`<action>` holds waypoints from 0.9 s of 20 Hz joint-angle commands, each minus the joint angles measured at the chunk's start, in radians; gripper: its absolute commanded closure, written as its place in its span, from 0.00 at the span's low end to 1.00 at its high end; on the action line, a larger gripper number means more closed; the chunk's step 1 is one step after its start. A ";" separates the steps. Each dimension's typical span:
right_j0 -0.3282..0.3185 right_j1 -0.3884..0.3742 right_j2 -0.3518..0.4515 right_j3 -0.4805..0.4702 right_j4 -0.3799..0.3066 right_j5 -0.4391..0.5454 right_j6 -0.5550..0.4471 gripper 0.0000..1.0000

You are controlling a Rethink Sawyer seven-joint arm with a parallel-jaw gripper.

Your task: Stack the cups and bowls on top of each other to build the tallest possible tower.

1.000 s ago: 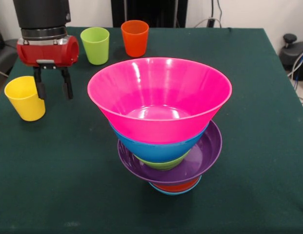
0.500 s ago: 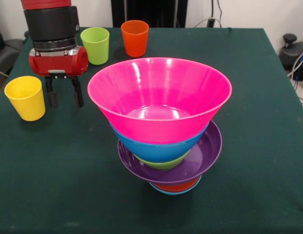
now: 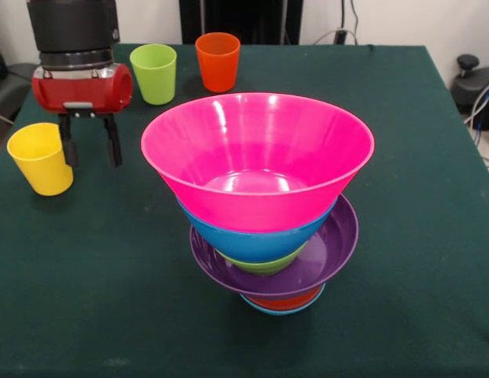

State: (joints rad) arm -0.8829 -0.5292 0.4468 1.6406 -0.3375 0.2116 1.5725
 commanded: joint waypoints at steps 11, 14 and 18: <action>-0.001 -0.123 0.049 0.100 -0.029 0.096 0.011 0.00; -0.008 -0.076 0.048 0.097 -0.050 0.050 0.013 0.00; -0.010 -0.063 0.037 0.107 -0.077 0.026 0.006 0.00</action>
State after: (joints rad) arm -0.9020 -0.6569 0.4509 1.6730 -0.3378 0.2120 1.5725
